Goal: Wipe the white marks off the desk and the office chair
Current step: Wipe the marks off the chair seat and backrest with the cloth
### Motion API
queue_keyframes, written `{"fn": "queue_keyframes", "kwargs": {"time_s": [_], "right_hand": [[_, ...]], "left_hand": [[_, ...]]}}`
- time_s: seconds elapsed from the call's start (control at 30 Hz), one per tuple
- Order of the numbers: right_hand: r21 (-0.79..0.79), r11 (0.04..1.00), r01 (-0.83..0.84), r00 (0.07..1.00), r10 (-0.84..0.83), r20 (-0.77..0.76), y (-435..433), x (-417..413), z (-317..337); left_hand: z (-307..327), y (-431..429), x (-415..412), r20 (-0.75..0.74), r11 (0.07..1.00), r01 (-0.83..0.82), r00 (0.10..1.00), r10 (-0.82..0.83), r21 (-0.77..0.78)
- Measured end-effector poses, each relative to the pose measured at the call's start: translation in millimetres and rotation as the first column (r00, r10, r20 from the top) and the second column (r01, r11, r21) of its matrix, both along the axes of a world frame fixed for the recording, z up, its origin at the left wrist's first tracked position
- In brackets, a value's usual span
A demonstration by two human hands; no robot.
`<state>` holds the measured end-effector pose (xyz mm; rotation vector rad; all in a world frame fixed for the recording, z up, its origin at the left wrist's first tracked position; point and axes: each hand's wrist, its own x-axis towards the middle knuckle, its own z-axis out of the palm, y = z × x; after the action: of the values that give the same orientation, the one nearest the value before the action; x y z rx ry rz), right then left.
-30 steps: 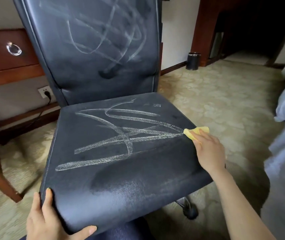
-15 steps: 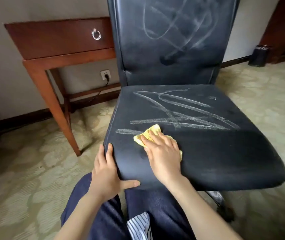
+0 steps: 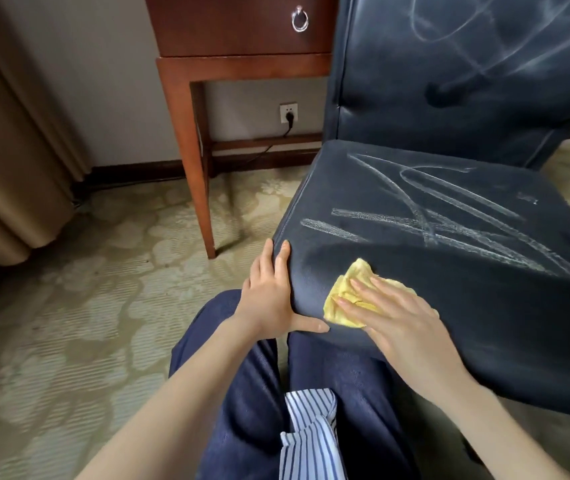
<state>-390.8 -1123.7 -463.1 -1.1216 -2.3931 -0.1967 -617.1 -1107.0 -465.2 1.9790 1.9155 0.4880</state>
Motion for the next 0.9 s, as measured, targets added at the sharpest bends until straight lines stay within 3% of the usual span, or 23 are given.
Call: {"fn": "queue_keyframes", "kwargs": {"time_s": [0.17, 0.27, 0.5, 0.67, 0.77, 0.9], "right_hand": [[-0.249, 0.962, 0.115, 0.989, -0.133, -0.056, 38, 43, 28], [-0.317, 0.938, 0.141, 0.986, -0.163, -0.045, 67, 37, 36], [-0.293, 0.933, 0.206, 0.978, -0.201, 0.050, 123, -51, 40], [-0.274, 0.962, 0.019, 0.996, 0.005, 0.085, 122, -118, 42], [-0.277, 0.960, -0.047, 0.997, 0.062, 0.044, 99, -124, 36], [-0.275, 0.962, -0.003, 1.000, -0.001, -0.013, 59, -91, 29]], "left_hand": [[-1, 0, 0, 0.010, 1.000, 0.000, 1.000, -0.001, 0.025], [-2, 0, -1, 0.009, 0.999, 0.005, 1.000, -0.005, 0.041], [-2, 2, -2, 0.017, 0.998, 0.021, 1.000, -0.022, 0.054], [-3, 3, -4, 0.012, 0.998, 0.033, 0.999, -0.034, 0.060], [-4, 3, -7, 0.010, 0.996, 0.048, 0.999, -0.049, 0.082], [-6, 3, -12, 0.045, 0.995, 0.049, 0.998, -0.053, 0.090]]}}
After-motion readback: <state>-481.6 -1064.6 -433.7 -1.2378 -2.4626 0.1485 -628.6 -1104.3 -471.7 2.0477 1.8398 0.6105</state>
